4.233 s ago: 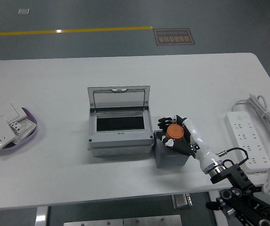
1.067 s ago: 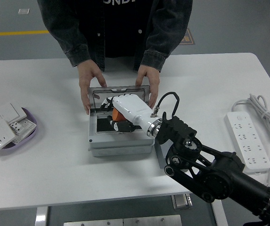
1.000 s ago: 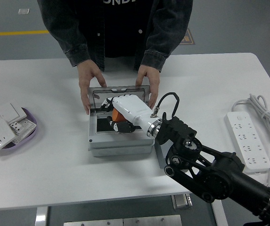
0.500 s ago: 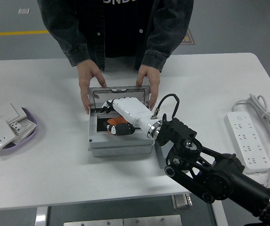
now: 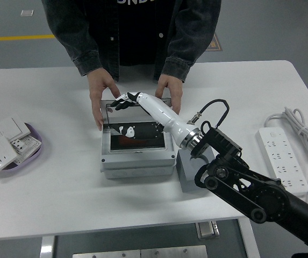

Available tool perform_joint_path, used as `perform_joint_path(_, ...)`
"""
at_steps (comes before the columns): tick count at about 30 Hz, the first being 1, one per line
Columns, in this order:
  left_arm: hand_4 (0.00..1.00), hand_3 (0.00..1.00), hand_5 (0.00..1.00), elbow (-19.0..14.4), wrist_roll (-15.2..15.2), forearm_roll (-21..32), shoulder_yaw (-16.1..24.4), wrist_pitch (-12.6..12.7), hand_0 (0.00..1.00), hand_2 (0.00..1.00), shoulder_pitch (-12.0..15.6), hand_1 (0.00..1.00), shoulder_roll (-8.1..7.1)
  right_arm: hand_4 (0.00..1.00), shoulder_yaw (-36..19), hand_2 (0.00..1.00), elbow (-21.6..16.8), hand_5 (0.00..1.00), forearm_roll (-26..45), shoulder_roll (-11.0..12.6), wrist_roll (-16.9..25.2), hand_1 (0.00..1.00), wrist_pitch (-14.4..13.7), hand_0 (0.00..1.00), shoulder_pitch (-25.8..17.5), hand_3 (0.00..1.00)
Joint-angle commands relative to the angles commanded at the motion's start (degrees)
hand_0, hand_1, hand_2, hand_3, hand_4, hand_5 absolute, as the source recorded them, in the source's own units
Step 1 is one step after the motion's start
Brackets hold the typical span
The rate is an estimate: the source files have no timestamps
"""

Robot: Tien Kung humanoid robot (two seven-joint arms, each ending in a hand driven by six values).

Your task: Pick up the cylinder from the cube,place it in the box,flap close box

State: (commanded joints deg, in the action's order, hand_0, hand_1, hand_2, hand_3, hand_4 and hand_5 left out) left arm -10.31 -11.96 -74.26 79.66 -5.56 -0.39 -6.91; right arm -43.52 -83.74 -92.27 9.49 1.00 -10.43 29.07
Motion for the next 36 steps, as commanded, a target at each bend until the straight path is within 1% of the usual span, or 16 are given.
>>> perform_joint_path(2,0.723,0.635,0.273,0.00,0.03,-0.07,0.04,-0.01,0.640,0.574,-0.05,0.662,-0.03,0.749,-0.55,0.654,0.48,0.296,2.47,0.38,-0.16,0.648,-0.09,0.733,1.34,0.691)
perform_joint_path(4,0.723,0.635,0.273,0.00,0.03,-0.17,0.11,-0.01,0.640,0.574,-0.10,0.662,-0.07,0.749,-0.78,0.654,2.33,0.296,4.04,0.52,-0.23,0.648,-0.11,0.733,2.94,0.691)
perform_joint_path(5,0.723,0.635,0.273,0.00,0.02,-0.22,0.12,-0.02,0.640,0.574,-0.13,0.662,-0.08,0.749,-0.80,0.654,3.38,0.296,4.46,0.54,-0.27,0.648,-0.09,0.733,3.70,0.691)
perform_joint_path(6,0.722,0.636,0.272,0.00,0.01,-0.26,0.13,-0.02,0.640,0.574,-0.14,0.663,-0.08,0.743,-0.79,0.647,4.39,0.299,4.78,0.55,-0.30,0.637,-0.07,0.707,4.35,0.685)
perform_joint_path(7,0.722,0.636,0.272,0.00,-0.02,-0.27,0.11,-0.03,0.640,0.574,-0.18,0.663,-0.08,0.743,-0.44,0.647,6.21,0.299,5.55,0.61,-0.32,0.637,0.00,0.707,5.64,0.685)
perform_joint_path(14,0.722,0.635,0.272,0.00,-0.16,-0.78,0.30,-0.09,0.640,0.574,-0.37,0.662,-0.16,0.739,3.13,0.644,14.18,0.296,6.37,1.09,-0.89,0.627,0.84,0.700,10.34,0.685)
perform_joint_path(17,0.722,0.635,0.272,0.00,-0.10,-0.73,0.20,-0.11,0.640,0.574,-0.48,0.662,-0.19,0.739,4.48,0.644,15.10,0.296,6.14,1.55,-1.38,0.627,0.95,0.700,10.93,0.685)
perform_joint_path(21,0.722,0.635,0.270,0.00,-0.13,-0.78,0.22,-0.11,0.640,0.574,-0.44,0.662,-0.21,0.738,6.24,0.643,13.00,0.297,5.09,2.70,-2.55,0.625,1.02,0.703,10.51,0.684)
perform_joint_path(28,0.722,0.635,0.270,0.00,-0.23,-0.92,0.45,-0.08,0.640,0.574,-0.33,0.662,-0.26,0.736,9.63,0.643,5.67,0.300,3.38,5.67,-4.80,0.624,0.25,0.699,8.72,0.685)
perform_joint_path(32,0.722,0.635,0.271,0.00,-0.03,-0.67,0.18,-0.10,0.640,0.574,-0.44,0.662,-0.27,0.739,10.80,0.643,3.15,0.306,3.57,6.90,-5.15,0.624,-0.31,0.691,7.59,0.685)
perform_joint_path(35,0.722,0.635,0.271,0.00,0.12,-0.42,-0.07,-0.10,0.640,0.574,-0.48,0.662,-0.30,0.739,11.36,0.643,0.75,0.306,4.02,8.35,-5.31,0.624,-0.90,0.691,6.38,0.685)
perform_joint_path(36,0.722,0.635,0.271,0.00,0.17,-0.30,-0.17,-0.10,0.640,0.574,-0.47,0.662,-0.32,0.735,11.49,0.642,0.06,0.319,4.34,8.82,-5.27,0.618,-1.13,0.664,5.99,0.690)
